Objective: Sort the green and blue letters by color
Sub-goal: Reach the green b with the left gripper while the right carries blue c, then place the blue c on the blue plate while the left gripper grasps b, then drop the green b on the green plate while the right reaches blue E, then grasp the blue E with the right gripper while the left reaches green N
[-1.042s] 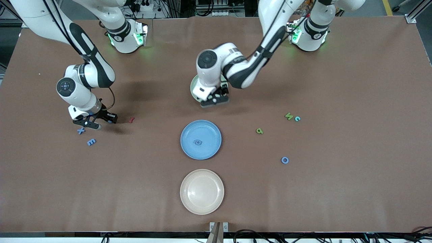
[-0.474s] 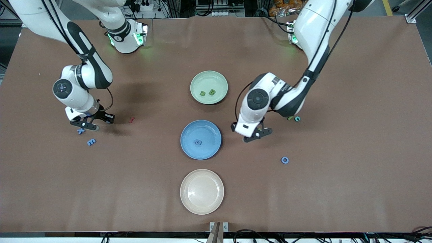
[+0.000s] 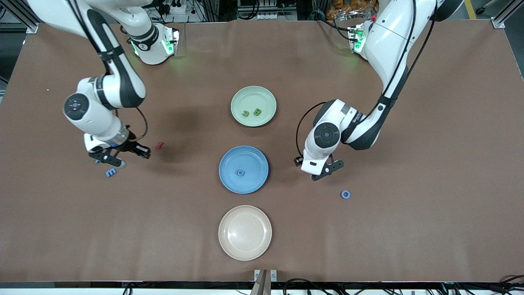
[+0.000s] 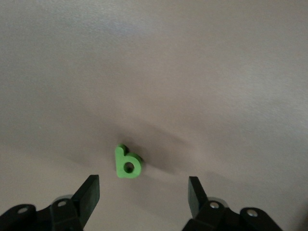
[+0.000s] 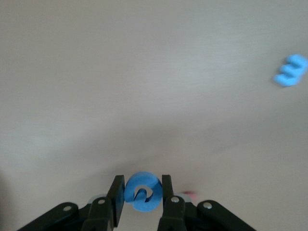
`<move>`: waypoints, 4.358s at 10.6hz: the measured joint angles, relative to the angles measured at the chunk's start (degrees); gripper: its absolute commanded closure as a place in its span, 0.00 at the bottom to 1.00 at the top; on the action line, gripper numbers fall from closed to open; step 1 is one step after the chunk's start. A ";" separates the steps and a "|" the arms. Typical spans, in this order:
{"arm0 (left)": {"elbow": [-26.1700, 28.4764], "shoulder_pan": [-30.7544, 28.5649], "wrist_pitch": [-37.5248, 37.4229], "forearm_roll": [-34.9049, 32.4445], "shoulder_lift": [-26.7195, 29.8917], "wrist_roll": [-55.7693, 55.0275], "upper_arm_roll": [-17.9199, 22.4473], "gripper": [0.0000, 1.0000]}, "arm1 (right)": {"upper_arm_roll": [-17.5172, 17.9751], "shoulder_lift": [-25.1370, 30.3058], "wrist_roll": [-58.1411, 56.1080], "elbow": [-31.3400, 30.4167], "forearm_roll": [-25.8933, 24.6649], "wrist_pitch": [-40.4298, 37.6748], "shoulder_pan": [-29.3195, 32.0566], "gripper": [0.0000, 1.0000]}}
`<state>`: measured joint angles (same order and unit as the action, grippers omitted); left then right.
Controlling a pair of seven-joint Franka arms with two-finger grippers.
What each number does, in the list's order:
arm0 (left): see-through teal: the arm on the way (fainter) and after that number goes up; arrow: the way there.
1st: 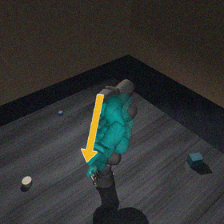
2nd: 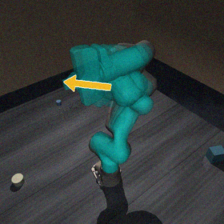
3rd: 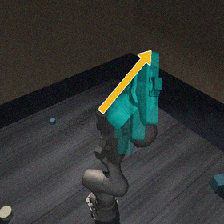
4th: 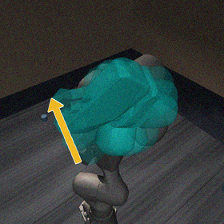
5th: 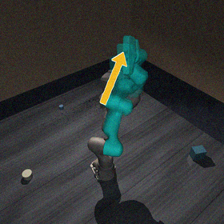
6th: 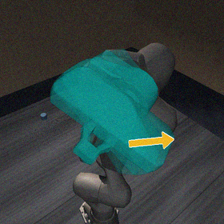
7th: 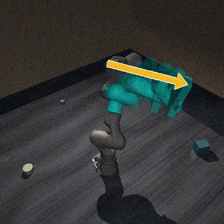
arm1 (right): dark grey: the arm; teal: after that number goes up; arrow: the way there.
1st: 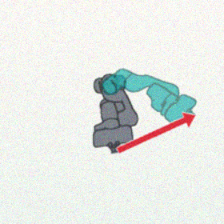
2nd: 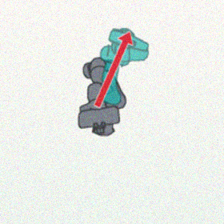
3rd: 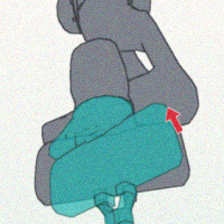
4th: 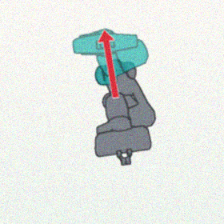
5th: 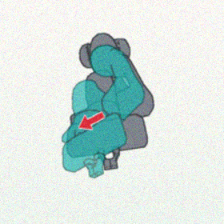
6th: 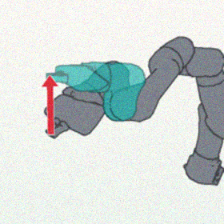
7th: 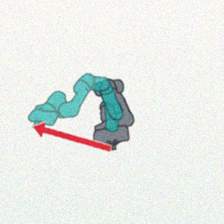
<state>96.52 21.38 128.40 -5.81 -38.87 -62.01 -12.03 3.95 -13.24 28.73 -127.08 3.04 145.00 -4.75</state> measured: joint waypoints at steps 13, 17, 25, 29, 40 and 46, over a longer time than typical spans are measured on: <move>6.77 -1.54 9.29 0.00 0.70 -0.11 -0.16 1.00 | -2.27 -26.46 35.21 33.89 0.63 0.03 -27.38 0.00; 7.05 -1.38 9.32 0.00 1.86 -0.98 -0.90 1.00 | -3.22 -26.13 36.37 34.47 0.63 -0.23 -25.44 0.00; 6.85 15.64 6.48 0.00 7.68 -18.40 -7.15 0.01 | -3.92 -22.69 33.62 31.65 0.38 -8.01 3.86 0.00; 6.82 20.49 6.48 0.00 7.58 -21.72 -6.68 0.00 | -3.72 -22.76 28.99 30.38 0.31 -13.17 14.07 0.00; 13.61 -4.57 -6.13 -1.21 20.91 43.00 -5.85 0.00 | -4.45 -14.71 15.23 9.86 -4.28 -2.64 14.62 0.00; 24.98 -16.84 4.10 -1.21 23.00 69.16 -5.87 0.03 | -5.39 -17.32 12.99 9.65 -4.37 2.75 14.57 0.14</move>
<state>121.50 4.54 132.51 -7.02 -15.87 7.15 -17.90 -1.44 -30.56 41.72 -117.44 -1.33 147.75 9.82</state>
